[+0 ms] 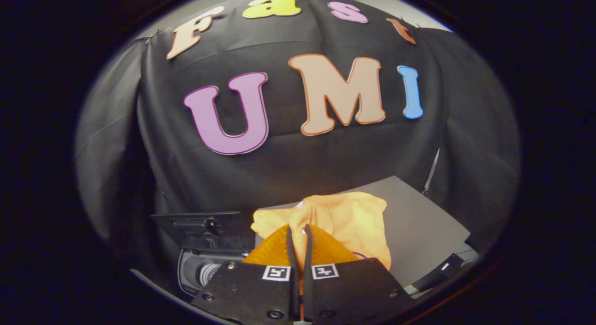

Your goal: Put the clothes into the washing machine and then close the washing machine lid.

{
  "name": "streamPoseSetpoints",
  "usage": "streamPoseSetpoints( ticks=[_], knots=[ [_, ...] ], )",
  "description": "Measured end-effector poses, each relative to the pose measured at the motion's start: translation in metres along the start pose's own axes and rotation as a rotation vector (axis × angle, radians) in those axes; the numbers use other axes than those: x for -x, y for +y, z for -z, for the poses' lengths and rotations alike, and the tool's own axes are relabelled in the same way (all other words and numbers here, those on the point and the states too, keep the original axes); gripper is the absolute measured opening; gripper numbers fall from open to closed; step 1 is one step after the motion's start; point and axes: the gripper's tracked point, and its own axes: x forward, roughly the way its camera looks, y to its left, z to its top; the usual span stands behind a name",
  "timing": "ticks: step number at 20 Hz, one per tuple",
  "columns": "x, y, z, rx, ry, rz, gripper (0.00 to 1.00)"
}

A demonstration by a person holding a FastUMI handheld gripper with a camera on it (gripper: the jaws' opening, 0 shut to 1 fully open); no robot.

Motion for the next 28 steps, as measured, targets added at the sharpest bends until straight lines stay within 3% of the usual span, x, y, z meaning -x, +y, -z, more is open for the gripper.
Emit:
streamPoseSetpoints(
  ticks=[7, 13, 28],
  knots=[
    [-0.013, 0.123, 0.015, 0.002, 0.04, -0.188, 0.03],
    [-0.031, 0.199, 0.058, 0.029, 0.097, -0.285, 0.03],
    [-0.074, 0.303, 0.153, 0.089, 0.207, -0.387, 0.03]
  ],
)
